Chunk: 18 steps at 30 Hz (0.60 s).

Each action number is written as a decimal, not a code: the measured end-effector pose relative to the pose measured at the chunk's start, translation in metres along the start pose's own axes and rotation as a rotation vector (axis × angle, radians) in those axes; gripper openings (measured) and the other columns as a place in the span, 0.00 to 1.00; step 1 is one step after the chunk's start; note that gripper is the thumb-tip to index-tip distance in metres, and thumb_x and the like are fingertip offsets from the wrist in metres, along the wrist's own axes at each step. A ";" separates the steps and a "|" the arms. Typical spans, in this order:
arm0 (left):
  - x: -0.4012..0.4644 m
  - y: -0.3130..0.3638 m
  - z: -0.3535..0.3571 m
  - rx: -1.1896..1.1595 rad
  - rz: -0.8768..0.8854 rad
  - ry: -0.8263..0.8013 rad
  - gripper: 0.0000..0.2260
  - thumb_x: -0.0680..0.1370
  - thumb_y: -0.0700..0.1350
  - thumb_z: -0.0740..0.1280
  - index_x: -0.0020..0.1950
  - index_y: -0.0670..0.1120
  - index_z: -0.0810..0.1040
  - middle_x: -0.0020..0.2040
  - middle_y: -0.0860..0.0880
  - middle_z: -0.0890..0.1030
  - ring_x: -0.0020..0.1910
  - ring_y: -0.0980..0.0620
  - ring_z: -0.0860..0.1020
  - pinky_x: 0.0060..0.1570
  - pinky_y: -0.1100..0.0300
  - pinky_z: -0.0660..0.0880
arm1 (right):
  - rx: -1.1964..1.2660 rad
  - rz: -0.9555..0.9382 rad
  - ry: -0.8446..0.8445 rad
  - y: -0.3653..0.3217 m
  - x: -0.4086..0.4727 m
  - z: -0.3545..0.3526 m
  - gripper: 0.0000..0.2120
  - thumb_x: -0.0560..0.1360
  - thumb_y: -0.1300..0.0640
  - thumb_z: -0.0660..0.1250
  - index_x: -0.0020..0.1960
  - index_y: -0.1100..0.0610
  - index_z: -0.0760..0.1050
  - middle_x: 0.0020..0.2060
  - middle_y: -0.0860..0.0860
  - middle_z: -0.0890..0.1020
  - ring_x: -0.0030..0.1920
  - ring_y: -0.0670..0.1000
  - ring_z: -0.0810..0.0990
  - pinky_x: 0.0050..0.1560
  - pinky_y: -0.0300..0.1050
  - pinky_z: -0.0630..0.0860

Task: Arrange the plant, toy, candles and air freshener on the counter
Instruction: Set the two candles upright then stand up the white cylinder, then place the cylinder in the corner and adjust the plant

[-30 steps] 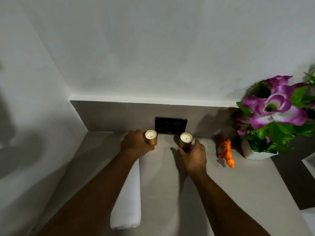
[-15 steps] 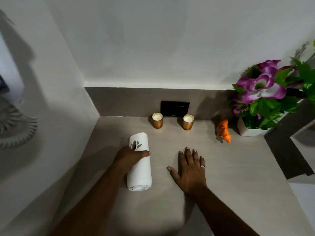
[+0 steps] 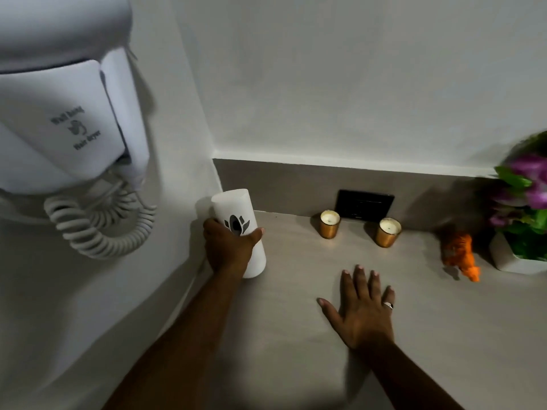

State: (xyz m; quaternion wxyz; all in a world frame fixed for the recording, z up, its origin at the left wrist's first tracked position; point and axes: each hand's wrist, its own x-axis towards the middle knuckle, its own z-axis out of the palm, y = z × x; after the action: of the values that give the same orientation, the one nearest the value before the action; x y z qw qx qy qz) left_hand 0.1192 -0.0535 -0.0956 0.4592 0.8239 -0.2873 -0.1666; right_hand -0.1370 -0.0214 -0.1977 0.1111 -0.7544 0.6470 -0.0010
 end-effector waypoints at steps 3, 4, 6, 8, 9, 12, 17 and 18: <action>0.014 -0.001 0.008 -0.027 0.019 0.069 0.39 0.57 0.52 0.84 0.58 0.42 0.67 0.60 0.41 0.76 0.55 0.38 0.78 0.51 0.49 0.76 | 0.001 0.011 0.007 -0.003 0.004 0.000 0.48 0.66 0.22 0.32 0.78 0.49 0.43 0.79 0.54 0.43 0.77 0.60 0.38 0.74 0.64 0.38; 0.018 -0.001 0.011 -0.034 0.027 0.086 0.39 0.57 0.52 0.84 0.58 0.42 0.67 0.59 0.41 0.76 0.54 0.38 0.78 0.50 0.50 0.75 | 0.002 0.015 0.008 -0.003 0.006 0.001 0.48 0.66 0.21 0.32 0.78 0.49 0.43 0.79 0.54 0.43 0.77 0.60 0.38 0.74 0.64 0.38; 0.026 -0.001 0.018 -0.050 0.046 0.109 0.39 0.56 0.51 0.84 0.58 0.42 0.67 0.59 0.41 0.76 0.54 0.38 0.78 0.49 0.51 0.73 | 0.007 0.020 0.015 -0.003 0.008 0.002 0.48 0.67 0.21 0.33 0.78 0.48 0.43 0.79 0.53 0.43 0.77 0.59 0.37 0.74 0.64 0.38; 0.033 -0.001 0.022 -0.069 0.060 0.124 0.40 0.57 0.51 0.84 0.60 0.41 0.67 0.60 0.41 0.76 0.56 0.38 0.78 0.50 0.49 0.74 | 0.004 0.019 0.027 -0.002 0.011 0.003 0.48 0.67 0.21 0.33 0.78 0.48 0.44 0.79 0.53 0.43 0.77 0.58 0.37 0.74 0.64 0.38; 0.036 -0.002 0.023 -0.075 0.068 0.129 0.40 0.57 0.50 0.84 0.60 0.41 0.67 0.60 0.40 0.76 0.56 0.38 0.78 0.52 0.49 0.75 | 0.001 0.018 0.032 -0.001 0.012 0.005 0.48 0.67 0.21 0.33 0.78 0.48 0.44 0.79 0.53 0.43 0.77 0.58 0.38 0.74 0.64 0.38; 0.044 -0.005 0.024 -0.070 0.106 0.134 0.43 0.56 0.51 0.85 0.63 0.39 0.66 0.62 0.39 0.75 0.59 0.38 0.76 0.55 0.46 0.75 | 0.010 0.012 0.053 0.000 0.013 0.008 0.47 0.67 0.21 0.35 0.78 0.47 0.45 0.79 0.53 0.44 0.78 0.58 0.38 0.74 0.63 0.37; 0.035 -0.018 0.021 -0.035 0.088 0.102 0.46 0.56 0.52 0.84 0.66 0.39 0.65 0.64 0.39 0.74 0.61 0.37 0.75 0.58 0.44 0.76 | 0.022 0.004 0.064 0.001 0.013 0.011 0.46 0.68 0.21 0.36 0.78 0.47 0.45 0.79 0.52 0.44 0.78 0.57 0.38 0.74 0.63 0.37; 0.024 -0.024 0.022 -0.006 0.068 0.107 0.47 0.58 0.53 0.84 0.68 0.39 0.64 0.66 0.38 0.73 0.63 0.37 0.75 0.59 0.43 0.76 | 0.026 0.001 0.066 0.000 0.012 0.010 0.46 0.68 0.21 0.36 0.78 0.47 0.46 0.79 0.52 0.45 0.78 0.58 0.39 0.74 0.63 0.37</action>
State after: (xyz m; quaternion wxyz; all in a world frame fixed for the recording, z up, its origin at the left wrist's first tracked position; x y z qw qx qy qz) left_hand 0.1336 -0.0733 -0.1283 0.4816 0.8200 -0.2900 -0.1076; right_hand -0.1336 -0.0311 -0.2095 0.0994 -0.7521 0.6506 -0.0342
